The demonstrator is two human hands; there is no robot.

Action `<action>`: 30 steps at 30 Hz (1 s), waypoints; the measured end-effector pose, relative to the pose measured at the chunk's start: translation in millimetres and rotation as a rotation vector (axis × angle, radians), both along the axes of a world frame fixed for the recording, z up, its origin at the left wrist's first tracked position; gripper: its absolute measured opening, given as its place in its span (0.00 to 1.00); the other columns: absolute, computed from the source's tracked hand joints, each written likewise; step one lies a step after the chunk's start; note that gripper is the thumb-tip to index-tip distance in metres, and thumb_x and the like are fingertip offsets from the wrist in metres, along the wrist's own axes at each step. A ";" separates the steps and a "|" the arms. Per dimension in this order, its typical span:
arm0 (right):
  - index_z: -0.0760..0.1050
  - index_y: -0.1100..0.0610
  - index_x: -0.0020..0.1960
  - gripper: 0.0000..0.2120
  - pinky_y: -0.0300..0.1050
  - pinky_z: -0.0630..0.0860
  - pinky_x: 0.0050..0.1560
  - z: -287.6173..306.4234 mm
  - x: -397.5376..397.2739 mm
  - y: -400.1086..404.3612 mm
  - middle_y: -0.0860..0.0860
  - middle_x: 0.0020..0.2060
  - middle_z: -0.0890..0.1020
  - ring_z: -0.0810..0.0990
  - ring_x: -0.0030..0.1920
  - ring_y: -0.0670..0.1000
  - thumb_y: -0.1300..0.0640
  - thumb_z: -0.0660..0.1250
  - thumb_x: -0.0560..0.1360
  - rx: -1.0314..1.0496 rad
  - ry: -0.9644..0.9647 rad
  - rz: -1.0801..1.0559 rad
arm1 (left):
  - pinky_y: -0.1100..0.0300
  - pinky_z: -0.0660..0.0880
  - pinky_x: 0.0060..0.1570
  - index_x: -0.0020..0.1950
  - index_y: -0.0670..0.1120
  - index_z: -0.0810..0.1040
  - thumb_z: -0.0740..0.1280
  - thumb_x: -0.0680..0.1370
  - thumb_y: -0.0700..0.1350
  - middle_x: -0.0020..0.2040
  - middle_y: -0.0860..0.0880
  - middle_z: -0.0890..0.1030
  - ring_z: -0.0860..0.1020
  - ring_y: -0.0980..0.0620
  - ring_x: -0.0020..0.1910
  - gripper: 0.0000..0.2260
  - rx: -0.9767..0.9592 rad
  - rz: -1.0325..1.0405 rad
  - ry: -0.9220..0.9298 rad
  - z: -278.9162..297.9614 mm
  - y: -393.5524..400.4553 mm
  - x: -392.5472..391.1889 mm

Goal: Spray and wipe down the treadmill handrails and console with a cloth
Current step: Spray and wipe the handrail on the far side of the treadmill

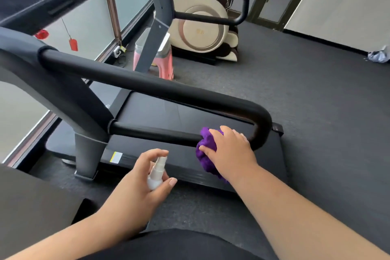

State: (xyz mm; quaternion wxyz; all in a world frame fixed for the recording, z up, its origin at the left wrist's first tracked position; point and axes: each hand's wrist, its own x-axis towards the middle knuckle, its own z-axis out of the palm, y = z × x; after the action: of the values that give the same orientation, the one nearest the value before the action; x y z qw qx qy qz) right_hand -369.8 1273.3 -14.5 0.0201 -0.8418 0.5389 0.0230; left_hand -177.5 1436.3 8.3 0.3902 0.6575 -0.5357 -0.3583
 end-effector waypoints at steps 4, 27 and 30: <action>0.59 0.50 0.77 0.43 0.60 0.61 0.74 -18.9 2.3 6.0 0.55 0.75 0.64 0.64 0.73 0.64 0.27 0.64 0.70 0.000 0.107 0.037 | 0.68 0.72 0.37 0.57 0.72 0.62 0.71 0.74 0.47 0.45 0.58 0.78 0.77 0.53 0.38 0.25 0.030 0.058 -0.030 0.2 1.6 -8.6; 0.57 0.54 0.77 0.47 0.52 0.75 0.54 -16.3 52.0 -13.9 0.52 0.66 0.71 0.74 0.59 0.57 0.25 0.63 0.70 -0.020 0.125 0.312 | 0.64 0.72 0.36 0.56 0.71 0.63 0.66 0.76 0.50 0.42 0.52 0.78 0.77 0.53 0.36 0.19 0.010 0.406 -0.093 1.2 2.7 -12.3; 0.54 0.54 0.79 0.49 0.52 0.76 0.54 -18.5 71.6 -11.7 0.52 0.67 0.70 0.74 0.60 0.57 0.23 0.59 0.70 -0.023 0.130 0.309 | 0.61 0.74 0.38 0.57 0.70 0.63 0.66 0.76 0.49 0.42 0.51 0.78 0.78 0.51 0.37 0.19 0.001 0.387 -0.083 -0.5 2.3 9.2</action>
State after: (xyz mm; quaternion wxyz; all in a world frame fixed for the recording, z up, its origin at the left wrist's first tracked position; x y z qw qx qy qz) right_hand -298.2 1261.7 -33.0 -0.0283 -0.9115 0.4036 0.0741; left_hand -168.3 1438.6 7.8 0.4290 0.7627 -0.4149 -0.2493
